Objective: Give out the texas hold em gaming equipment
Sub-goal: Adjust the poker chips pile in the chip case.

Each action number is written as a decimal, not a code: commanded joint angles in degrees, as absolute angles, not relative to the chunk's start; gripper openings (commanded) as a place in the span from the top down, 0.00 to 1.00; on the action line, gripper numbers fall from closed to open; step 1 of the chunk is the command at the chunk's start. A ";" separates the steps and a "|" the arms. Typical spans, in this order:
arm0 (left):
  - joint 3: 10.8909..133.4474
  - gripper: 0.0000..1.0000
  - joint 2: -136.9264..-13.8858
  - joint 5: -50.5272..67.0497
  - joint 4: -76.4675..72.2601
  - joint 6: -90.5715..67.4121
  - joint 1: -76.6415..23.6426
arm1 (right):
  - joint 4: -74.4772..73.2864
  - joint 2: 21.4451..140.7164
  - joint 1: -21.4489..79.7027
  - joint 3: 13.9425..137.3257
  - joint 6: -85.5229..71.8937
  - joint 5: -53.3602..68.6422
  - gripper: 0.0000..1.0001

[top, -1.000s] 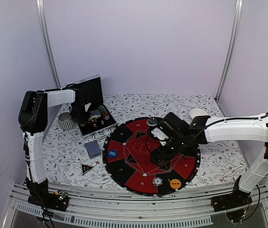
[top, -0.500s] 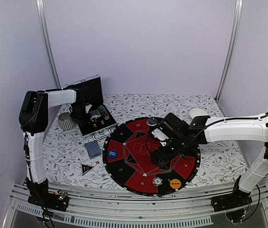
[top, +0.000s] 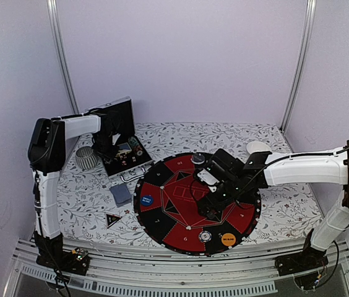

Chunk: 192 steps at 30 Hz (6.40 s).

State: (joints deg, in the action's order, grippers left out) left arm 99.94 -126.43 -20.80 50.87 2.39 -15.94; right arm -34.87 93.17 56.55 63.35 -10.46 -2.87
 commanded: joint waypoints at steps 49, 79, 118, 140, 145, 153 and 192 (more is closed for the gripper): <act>97.03 0.60 -122.20 -21.69 45.26 4.25 -17.87 | -36.18 96.00 56.21 65.71 -9.55 0.58 0.01; 96.31 0.64 -122.52 -16.60 47.46 2.07 -16.67 | -36.53 95.90 56.24 65.56 -9.63 1.26 0.01; 98.04 0.61 -125.82 -14.98 47.77 2.69 -15.32 | -37.08 96.02 56.25 65.56 -9.40 2.45 0.01; 99.26 0.62 -125.35 -18.66 47.00 4.05 -16.83 | -37.29 96.24 56.28 65.70 -9.36 3.24 0.01; 99.93 0.60 -125.82 -17.70 45.99 5.14 -16.80 | -37.29 96.58 56.25 65.57 -9.32 3.33 0.01; 100.38 0.58 -126.69 -16.43 45.14 5.79 -16.44 | -37.42 96.67 56.25 65.57 -9.05 3.57 0.01; 97.18 0.61 -126.46 -8.74 52.05 2.85 -14.37 | -37.70 97.69 56.29 66.31 -8.66 4.61 0.01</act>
